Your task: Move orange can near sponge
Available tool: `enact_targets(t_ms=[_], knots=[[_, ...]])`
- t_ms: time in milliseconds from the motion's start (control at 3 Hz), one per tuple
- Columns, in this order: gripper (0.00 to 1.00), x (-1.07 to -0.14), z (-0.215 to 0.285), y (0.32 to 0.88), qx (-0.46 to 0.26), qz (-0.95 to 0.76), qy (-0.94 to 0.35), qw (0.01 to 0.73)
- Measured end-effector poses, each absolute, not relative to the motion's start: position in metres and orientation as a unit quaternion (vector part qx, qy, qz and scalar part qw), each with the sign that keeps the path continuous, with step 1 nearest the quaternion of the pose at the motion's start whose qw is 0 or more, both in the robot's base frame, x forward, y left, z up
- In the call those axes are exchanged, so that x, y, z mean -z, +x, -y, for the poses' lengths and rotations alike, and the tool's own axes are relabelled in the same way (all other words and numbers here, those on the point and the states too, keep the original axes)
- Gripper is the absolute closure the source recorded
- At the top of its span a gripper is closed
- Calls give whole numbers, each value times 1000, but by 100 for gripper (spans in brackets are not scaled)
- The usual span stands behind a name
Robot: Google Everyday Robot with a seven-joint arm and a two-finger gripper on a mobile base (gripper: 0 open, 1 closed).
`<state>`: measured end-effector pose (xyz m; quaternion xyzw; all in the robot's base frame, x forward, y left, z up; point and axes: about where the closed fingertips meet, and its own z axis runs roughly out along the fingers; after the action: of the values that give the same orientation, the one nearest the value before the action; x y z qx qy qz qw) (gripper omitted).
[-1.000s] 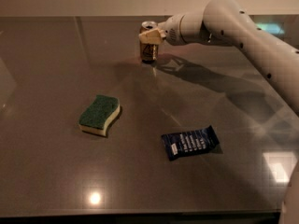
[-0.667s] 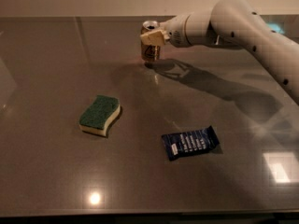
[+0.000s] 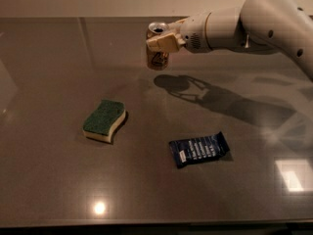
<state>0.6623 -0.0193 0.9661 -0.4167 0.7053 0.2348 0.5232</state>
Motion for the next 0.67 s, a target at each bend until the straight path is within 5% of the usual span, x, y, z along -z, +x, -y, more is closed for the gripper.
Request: enact_targets(t_ms=[667], knots=[[100,-981,3,606,-294,-683,-463,483]])
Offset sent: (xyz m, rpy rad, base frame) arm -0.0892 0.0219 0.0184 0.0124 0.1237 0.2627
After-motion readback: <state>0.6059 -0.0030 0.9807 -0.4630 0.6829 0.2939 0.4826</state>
